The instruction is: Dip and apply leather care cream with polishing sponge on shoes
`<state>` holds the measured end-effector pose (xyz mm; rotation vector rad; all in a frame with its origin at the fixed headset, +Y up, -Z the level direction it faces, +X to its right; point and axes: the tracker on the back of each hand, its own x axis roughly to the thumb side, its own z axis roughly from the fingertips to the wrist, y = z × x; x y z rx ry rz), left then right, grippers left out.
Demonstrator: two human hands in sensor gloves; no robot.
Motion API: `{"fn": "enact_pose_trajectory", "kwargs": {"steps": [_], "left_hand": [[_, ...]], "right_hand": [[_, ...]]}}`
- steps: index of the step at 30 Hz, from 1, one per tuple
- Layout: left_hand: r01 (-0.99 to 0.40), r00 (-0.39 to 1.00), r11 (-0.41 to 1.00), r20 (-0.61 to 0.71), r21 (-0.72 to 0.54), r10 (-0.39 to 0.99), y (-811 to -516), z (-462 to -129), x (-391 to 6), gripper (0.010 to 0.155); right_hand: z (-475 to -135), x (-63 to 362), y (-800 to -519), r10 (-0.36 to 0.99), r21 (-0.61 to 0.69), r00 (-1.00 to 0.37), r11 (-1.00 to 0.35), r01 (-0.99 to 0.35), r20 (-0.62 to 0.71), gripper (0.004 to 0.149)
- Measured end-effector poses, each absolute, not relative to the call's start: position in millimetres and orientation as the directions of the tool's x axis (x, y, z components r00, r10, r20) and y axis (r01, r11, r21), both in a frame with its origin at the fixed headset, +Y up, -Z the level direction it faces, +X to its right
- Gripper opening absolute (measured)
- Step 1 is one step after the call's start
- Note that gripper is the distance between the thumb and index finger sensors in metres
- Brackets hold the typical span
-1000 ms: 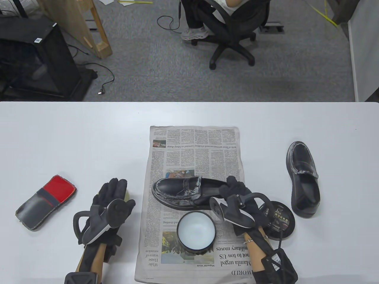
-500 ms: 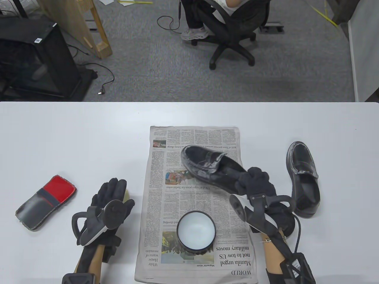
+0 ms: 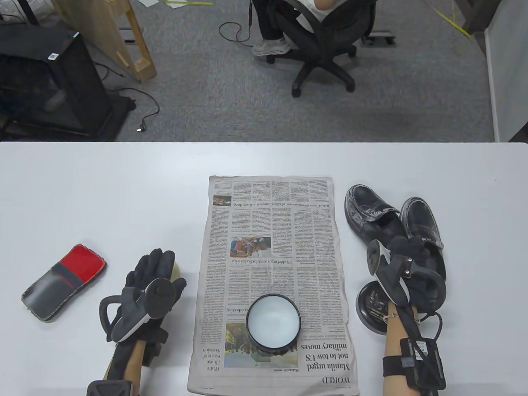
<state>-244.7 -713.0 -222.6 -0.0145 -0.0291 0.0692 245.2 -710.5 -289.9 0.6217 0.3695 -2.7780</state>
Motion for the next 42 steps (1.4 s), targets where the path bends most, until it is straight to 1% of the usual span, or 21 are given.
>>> {"fn": "enact_pose_trajectory", "kwargs": {"steps": [1, 4, 9, 11, 20, 22, 28, 31, 33, 35, 36, 37, 39, 41, 42], "left_hand": [[-0.068, 0.997, 0.998, 0.029, -0.015, 0.068, -712.9, -222.6, -244.6, 0.071], [-0.068, 0.997, 0.998, 0.030, -0.014, 0.069, -713.2, -222.8, -244.7, 0.071], [-0.064, 0.997, 0.998, 0.032, -0.018, 0.065, -713.5, -222.8, -244.3, 0.071], [-0.063, 0.997, 0.998, 0.032, -0.019, 0.064, -713.7, -222.9, -244.1, 0.070], [-0.055, 0.998, 0.998, 0.027, -0.023, 0.056, -715.0, -223.4, -243.9, 0.071], [-0.051, 0.998, 0.998, 0.026, -0.028, 0.052, -715.7, -223.5, -243.7, 0.071], [-0.047, 0.999, 0.999, 0.025, -0.024, 0.048, -715.7, -223.5, -243.6, 0.071], [-0.045, 0.999, 0.999, 0.023, -0.027, 0.046, -715.8, -223.5, -243.6, 0.071], [-0.045, 0.999, 0.999, 0.023, -0.027, 0.045, -715.7, -223.5, -243.4, 0.071], [-0.042, 0.999, 0.999, 0.028, -0.025, 0.042, -715.5, -223.7, -242.8, 0.071], [-0.038, 0.999, 0.999, 0.031, -0.023, 0.039, -715.5, -223.9, -242.4, 0.071], [-0.034, 0.999, 0.999, 0.035, -0.020, 0.035, -715.4, -223.8, -241.7, 0.071], [-0.027, 0.999, 0.999, 0.040, -0.017, 0.028, -715.1, -223.6, -240.9, 0.071], [-0.024, 0.999, 1.000, 0.040, -0.015, 0.025, -715.1, -223.6, -240.5, 0.071], [-0.024, 0.999, 1.000, 0.040, -0.015, 0.024, -715.3, -223.7, -240.4, 0.071]], "right_hand": [[-289.9, 246.0, -711.6, -0.201, -0.185, -0.872, -0.933, 0.309, -0.447, 0.039], [-289.2, 248.6, -716.7, -0.264, -0.140, -0.860, -0.924, 0.355, -0.436, 0.039], [-283.1, 253.5, -724.0, -0.301, -0.116, -0.843, -0.914, 0.388, -0.446, 0.039], [-280.9, 255.8, -727.9, -0.316, -0.084, -0.842, -0.918, 0.388, -0.437, 0.039], [-271.9, 255.3, -726.3, -0.352, -0.094, -0.839, -0.901, 0.424, -0.414, 0.039], [-269.1, 255.7, -727.5, -0.340, -0.122, -0.844, -0.899, 0.421, -0.415, 0.039], [-266.6, 256.0, -728.3, -0.321, -0.147, -0.845, -0.898, 0.415, -0.427, 0.039], [-263.8, 256.8, -727.9, -0.304, -0.171, -0.851, -0.897, 0.407, -0.428, 0.039], [-259.6, 260.3, -726.6, -0.273, -0.174, -0.870, -0.913, 0.369, -0.412, 0.043], [-254.2, 266.6, -720.5, -0.197, -0.142, -0.901, -0.953, 0.269, -0.386, 0.048], [-249.8, 271.5, -714.1, -0.130, -0.144, -0.914, -0.969, 0.199, -0.384, 0.051], [-244.0, 276.2, -706.6, -0.061, -0.203, -0.910, -0.967, 0.156, -0.411, 0.052], [-234.0, 284.3, -693.6, -0.001, -0.302, -0.889, -0.940, 0.156, -0.457, 0.053], [-227.9, 292.0, -687.7, -0.015, -0.283, -0.863, -0.942, 0.182, -0.505, 0.053], [-226.8, 297.3, -688.5, -0.030, -0.226, -0.845, -0.958, 0.176, -0.534, 0.053]]}}
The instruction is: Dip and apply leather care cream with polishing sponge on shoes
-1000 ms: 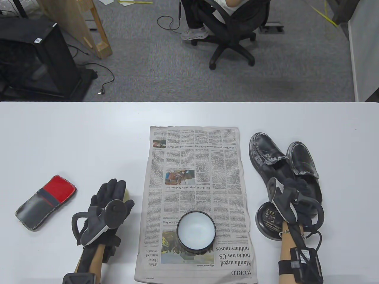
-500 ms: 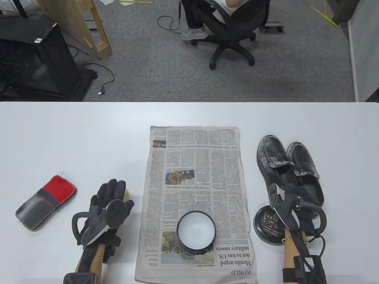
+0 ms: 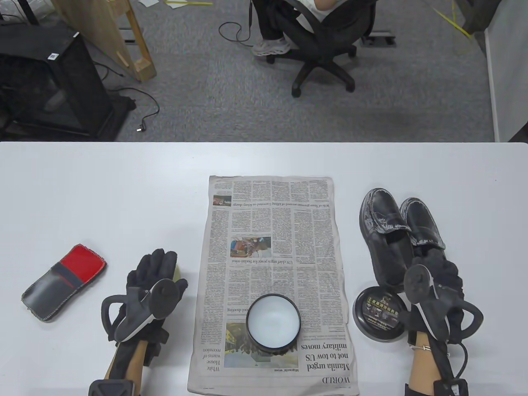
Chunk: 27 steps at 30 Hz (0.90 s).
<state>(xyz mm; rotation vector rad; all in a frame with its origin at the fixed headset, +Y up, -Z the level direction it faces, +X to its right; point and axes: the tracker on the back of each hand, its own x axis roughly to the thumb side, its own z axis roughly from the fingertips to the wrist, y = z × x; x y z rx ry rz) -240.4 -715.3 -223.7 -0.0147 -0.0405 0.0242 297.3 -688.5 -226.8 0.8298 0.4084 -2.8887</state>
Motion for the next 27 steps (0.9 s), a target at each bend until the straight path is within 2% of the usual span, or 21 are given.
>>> {"fn": "enact_pose_trajectory", "kwargs": {"steps": [4, 6, 8, 11, 16, 20, 24, 27], "left_hand": [[-0.012, 0.999, 1.000, 0.037, -0.022, 0.013, -716.6, -223.8, -239.5, 0.071], [-0.009, 0.999, 1.000, 0.036, -0.023, 0.009, -716.6, -223.7, -239.2, 0.071], [-0.002, 0.999, 1.000, 0.034, -0.024, 0.002, -716.5, -223.5, -239.1, 0.071], [0.000, 0.999, 1.000, 0.032, -0.028, 0.001, -716.8, -223.5, -238.8, 0.071], [0.003, 1.000, 1.000, 0.029, -0.030, -0.002, -716.6, -223.4, -238.7, 0.071], [0.001, 1.000, 1.000, 0.030, -0.029, 0.000, -716.8, -223.9, -238.1, 0.071], [0.003, 0.999, 1.000, 0.035, -0.025, -0.002, -716.9, -224.3, -237.5, 0.071], [-0.002, 0.999, 1.000, 0.037, -0.027, 0.003, -717.4, -224.6, -237.5, 0.070]], "right_hand": [[-235.9, 316.8, -714.6, -0.029, 0.044, -0.831, -0.999, 0.005, -0.556, 0.065], [-241.2, 323.9, -727.0, 0.001, 0.083, -0.811, -0.995, -0.061, -0.585, 0.068], [-243.7, 328.8, -733.7, 0.000, 0.031, -0.777, -0.999, -0.024, -0.629, 0.062], [-242.5, 334.4, -735.2, 0.044, -0.049, -0.753, -0.999, -0.016, -0.656, 0.043], [-232.1, 347.2, -727.5, 0.105, -0.157, -0.714, -0.988, 0.008, -0.692, 0.039], [-220.3, 344.1, -703.1, 0.056, -0.253, -0.718, -0.953, 0.170, -0.694, 0.038], [-211.1, 328.4, -677.7, 0.101, -0.393, -0.779, -0.898, 0.196, -0.619, 0.039], [-209.1, 308.1, -662.4, 0.155, -0.471, -0.869, -0.876, 0.099, -0.470, 0.039]]}}
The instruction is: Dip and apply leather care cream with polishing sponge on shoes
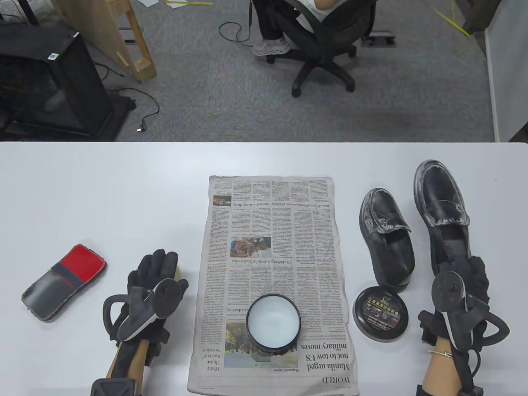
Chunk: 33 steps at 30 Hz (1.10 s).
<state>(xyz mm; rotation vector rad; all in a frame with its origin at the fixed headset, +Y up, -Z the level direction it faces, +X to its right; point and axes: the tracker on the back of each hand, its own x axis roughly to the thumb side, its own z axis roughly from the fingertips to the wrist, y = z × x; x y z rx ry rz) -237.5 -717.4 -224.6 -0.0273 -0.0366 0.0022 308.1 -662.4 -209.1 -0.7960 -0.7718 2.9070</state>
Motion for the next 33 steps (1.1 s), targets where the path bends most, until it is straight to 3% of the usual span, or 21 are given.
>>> {"fn": "enact_pose_trajectory", "kwargs": {"steps": [5, 12, 21, 24, 27, 31, 33], "left_hand": [[-0.005, 0.999, 1.000, 0.036, -0.026, 0.006, -717.7, -224.6, -238.4, 0.071], [-0.004, 0.999, 0.999, 0.033, -0.036, 0.005, -718.6, -225.0, -239.5, 0.071], [0.002, 1.000, 0.999, 0.028, -0.047, -0.001, -719.2, -225.6, -239.4, 0.071], [0.003, 1.000, 0.999, 0.004, -0.049, -0.002, -717.4, -227.1, -244.8, 0.071], [0.001, 0.998, 0.999, -0.065, -0.044, -0.004, -710.7, -231.1, -263.1, 0.072], [-0.050, 0.963, 0.997, -0.267, -0.065, 0.031, -707.3, -237.5, -314.8, 0.074], [-0.016, 0.934, 0.995, -0.356, -0.101, -0.021, -712.0, -238.7, -339.4, 0.076]], "right_hand": [[-221.8, 263.6, -659.2, 0.155, -0.425, -0.969, -0.903, -0.061, -0.191, 0.038], [-252.8, 202.5, -688.5, 0.160, -0.194, -0.973, -0.962, -0.191, 0.166, 0.037], [-266.0, 176.9, -721.8, 0.076, -0.083, -0.974, -0.992, -0.095, 0.214, 0.037], [-266.5, 181.5, -726.8, 0.139, -0.070, -0.970, -0.985, -0.155, 0.201, 0.041], [-262.1, 181.9, -728.7, 0.060, -0.135, -0.978, -0.987, -0.088, 0.201, 0.045], [-255.6, 179.0, -729.6, -0.030, -0.209, -0.977, -0.978, -0.016, 0.213, 0.050], [-253.8, 178.8, -731.3, -0.060, -0.228, -0.974, -0.974, 0.009, 0.217, 0.055]]}}
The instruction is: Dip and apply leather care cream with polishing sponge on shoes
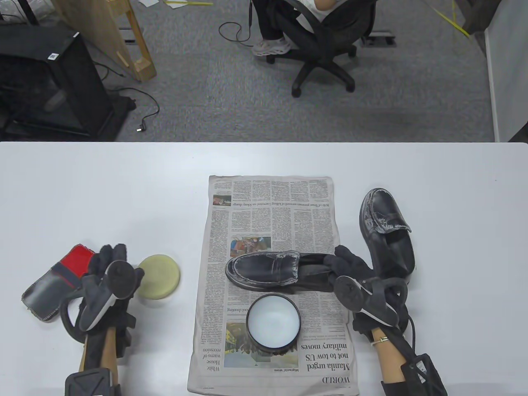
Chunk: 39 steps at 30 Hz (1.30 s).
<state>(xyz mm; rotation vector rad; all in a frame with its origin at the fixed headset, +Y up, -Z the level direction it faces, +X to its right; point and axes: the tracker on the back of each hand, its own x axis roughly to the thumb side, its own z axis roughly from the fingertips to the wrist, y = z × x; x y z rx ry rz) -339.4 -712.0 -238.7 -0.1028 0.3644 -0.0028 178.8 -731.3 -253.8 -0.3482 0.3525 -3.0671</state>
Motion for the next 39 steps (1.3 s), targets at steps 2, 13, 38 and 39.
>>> {"fn": "enact_pose_trajectory", "kwargs": {"steps": [2, 13, 38, 39], "left_hand": [[-0.025, 0.895, 0.989, -0.445, -0.148, -0.043, -721.1, -239.5, -363.8, 0.079], [-0.232, 0.730, 0.943, -0.683, -0.241, 0.005, -765.7, -229.2, -425.8, 0.073], [-0.241, 0.956, 0.964, 0.198, 0.117, 0.215, -680.6, -234.4, -186.3, 0.052], [-0.226, 0.947, 0.971, 0.251, 0.079, 0.200, -682.1, -235.7, -162.9, 0.052]], "right_hand": [[-253.6, 179.5, -731.6, -0.071, -0.219, -0.975, -0.976, 0.024, 0.209, 0.059], [-257.1, 184.4, -732.3, 0.022, -0.151, -0.981, -0.987, -0.052, 0.195, 0.051], [-252.7, 173.5, -733.9, -0.009, -0.130, -0.975, -0.991, -0.020, 0.221, 0.060], [-253.2, 173.8, -734.0, 0.011, -0.124, -0.975, -0.992, -0.039, 0.220, 0.060]]}}
